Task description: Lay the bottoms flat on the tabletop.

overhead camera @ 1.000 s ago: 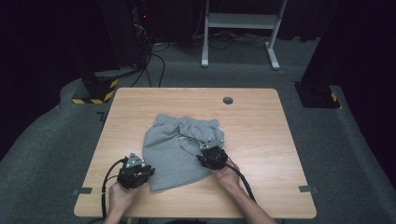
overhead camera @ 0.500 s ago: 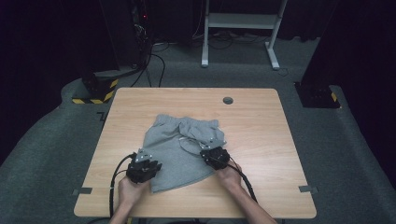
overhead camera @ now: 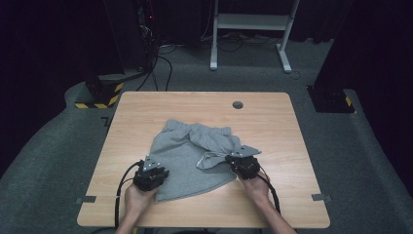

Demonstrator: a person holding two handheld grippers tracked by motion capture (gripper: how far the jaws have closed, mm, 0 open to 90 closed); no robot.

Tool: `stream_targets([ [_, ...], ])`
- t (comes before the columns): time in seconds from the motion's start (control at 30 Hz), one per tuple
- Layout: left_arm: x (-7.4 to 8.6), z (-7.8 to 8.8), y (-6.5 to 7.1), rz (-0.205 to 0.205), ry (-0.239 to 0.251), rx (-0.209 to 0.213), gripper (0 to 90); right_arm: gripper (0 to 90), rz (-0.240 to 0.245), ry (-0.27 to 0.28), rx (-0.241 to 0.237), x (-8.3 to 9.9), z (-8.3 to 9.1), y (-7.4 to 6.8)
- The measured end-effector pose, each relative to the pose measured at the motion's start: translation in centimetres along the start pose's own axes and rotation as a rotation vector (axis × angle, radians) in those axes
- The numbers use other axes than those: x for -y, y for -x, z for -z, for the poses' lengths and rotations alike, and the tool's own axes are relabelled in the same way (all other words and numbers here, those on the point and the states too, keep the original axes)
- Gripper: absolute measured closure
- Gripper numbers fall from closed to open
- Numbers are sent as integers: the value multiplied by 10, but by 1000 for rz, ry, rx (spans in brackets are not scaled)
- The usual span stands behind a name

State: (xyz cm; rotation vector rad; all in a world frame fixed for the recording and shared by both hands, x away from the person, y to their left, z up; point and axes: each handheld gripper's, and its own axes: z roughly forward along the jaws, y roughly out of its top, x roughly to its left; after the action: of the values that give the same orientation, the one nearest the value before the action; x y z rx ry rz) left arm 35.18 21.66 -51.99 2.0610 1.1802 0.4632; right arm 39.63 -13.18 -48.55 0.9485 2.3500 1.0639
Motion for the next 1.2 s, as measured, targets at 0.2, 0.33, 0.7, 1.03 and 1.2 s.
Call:
stream_targets([
  [0.2, 0, -6, -2, 1, 38, -17, 670, 863, -39, -13, 51, 19, 17, 18],
  [0.33, 0, -8, -3, 4, 57, -26, 654, 863, -69, -18, 78, 28, 23, 28],
  [0.7, -1, -11, -1, 13, 61, -32, 528, 772, -102, -10, 85, 36, 27, 31],
  [1.03, -2, -12, 4, 6, 56, -50, 462, 675, 3, -48, -54, 26, 7, -13],
  [1.2, -2, -13, 5, 8, 57, -59, 449, 612, 6, -80, -78, 25, -6, -22],
])
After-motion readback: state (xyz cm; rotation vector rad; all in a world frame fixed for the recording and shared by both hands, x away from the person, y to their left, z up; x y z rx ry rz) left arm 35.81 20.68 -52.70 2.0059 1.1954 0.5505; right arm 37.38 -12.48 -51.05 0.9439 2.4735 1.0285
